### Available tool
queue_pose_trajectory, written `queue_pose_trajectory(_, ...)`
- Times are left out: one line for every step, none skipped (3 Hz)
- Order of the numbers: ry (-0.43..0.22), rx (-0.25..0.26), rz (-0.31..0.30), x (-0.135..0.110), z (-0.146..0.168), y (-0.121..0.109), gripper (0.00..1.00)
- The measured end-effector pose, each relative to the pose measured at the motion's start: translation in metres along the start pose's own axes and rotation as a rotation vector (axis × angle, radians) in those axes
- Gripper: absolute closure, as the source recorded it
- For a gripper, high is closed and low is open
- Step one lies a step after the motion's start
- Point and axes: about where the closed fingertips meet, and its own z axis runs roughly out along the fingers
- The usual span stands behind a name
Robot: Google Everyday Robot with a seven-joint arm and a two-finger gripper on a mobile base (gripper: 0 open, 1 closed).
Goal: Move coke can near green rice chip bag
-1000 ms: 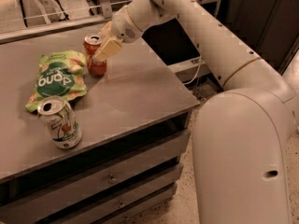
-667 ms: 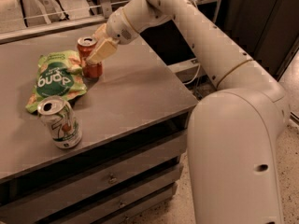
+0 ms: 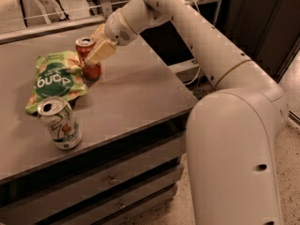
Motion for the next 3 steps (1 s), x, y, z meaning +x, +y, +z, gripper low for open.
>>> queue_pose_trajectory(-0.001, -0.005, 0.0, 0.0, 0.003, 0.0, 0.0)
queue_pose_trajectory(0.003, 0.0, -0.003, -0.001, 0.0, 0.002, 0.0)
queue_pose_trajectory(0.036, 0.051, -0.027, -0.006, -0.033, 0.024, 0.0)
